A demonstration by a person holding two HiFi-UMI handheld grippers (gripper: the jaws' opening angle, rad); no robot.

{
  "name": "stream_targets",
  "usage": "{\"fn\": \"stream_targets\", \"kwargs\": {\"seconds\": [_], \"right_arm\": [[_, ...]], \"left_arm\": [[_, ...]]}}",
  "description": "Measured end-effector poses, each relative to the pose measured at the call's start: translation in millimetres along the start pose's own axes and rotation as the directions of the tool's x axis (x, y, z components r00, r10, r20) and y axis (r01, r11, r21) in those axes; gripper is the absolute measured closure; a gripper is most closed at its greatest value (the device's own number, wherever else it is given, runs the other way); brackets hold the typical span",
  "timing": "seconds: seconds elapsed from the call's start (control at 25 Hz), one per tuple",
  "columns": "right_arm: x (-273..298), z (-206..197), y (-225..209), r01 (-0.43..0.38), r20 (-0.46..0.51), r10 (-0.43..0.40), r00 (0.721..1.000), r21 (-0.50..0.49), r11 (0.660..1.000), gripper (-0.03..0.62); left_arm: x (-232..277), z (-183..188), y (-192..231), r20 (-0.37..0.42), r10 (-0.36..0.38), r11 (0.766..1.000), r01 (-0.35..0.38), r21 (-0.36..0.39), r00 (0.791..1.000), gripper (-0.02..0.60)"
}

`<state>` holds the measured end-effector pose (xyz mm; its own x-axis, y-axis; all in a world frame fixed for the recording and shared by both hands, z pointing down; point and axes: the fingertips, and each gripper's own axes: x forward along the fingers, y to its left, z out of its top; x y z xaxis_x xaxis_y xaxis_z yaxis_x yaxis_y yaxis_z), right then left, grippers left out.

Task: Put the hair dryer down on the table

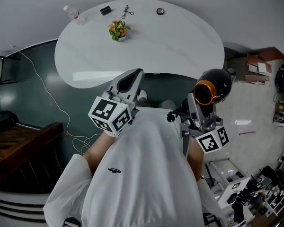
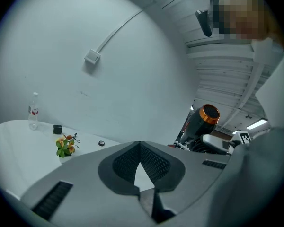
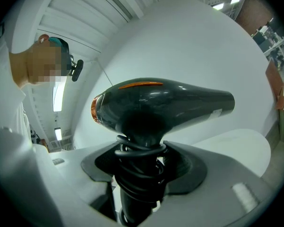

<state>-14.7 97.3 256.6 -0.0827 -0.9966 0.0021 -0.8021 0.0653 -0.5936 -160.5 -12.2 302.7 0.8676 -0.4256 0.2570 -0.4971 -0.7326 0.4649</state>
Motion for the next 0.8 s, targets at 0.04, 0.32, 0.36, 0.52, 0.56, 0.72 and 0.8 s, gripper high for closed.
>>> {"fn": "stream_targets", "kwargs": {"seconds": [0.04, 0.32, 0.36, 0.52, 0.56, 0.72, 0.8], "right_arm": [[2.3, -0.1, -0.7, 0.003, -0.006, -0.003, 1.0, -0.001, 1.0, 0.31], [11.2, 0.6, -9.3, 0.013, -0.026, -0.012, 1.0, 0.023, 1.0, 0.31], [12.0, 1.0, -11.5, 0.01, -0.027, -0.01, 1.0, 0.029, 1.0, 0.31], [17.8, 8.4, -25.3, -0.01, -0.031, 0.011, 0.999, 0.045, 0.999, 0.31], [19.3, 10.7, -29.7, -0.013, -0.032, 0.015, 0.999, 0.05, 0.999, 0.31], [30.8, 20.6, -47.8, -0.037, -0.047, 0.04, 0.998, 0.06, 0.997, 0.31], [37.3, 26.3, -57.5, -0.051, -0.06, 0.054, 0.997, 0.064, 0.997, 0.31]], "left_arm": [[2.4, -0.1, 1.0, -0.004, -0.003, 1.0, 0.002, -0.005, 1.0, 0.572], [14.4, -0.6, 2.6, -0.023, -0.006, 1.0, 0.005, -0.006, 1.0, 0.572], [15.6, 0.1, 2.9, -0.023, -0.001, 1.0, 0.001, -0.004, 1.0, 0.572], [24.6, 4.7, 0.6, -0.013, 0.03, 1.0, -0.03, 0.001, 0.999, 0.572], [27.7, 5.3, -0.4, -0.013, 0.039, 0.999, -0.039, 0.002, 0.999, 0.572], [42.3, 7.6, -2.7, -0.01, 0.077, 0.997, -0.077, -0.006, 0.997, 0.572], [51.2, 8.8, -3.8, -0.008, 0.096, 0.995, -0.096, -0.013, 0.995, 0.572]]}}
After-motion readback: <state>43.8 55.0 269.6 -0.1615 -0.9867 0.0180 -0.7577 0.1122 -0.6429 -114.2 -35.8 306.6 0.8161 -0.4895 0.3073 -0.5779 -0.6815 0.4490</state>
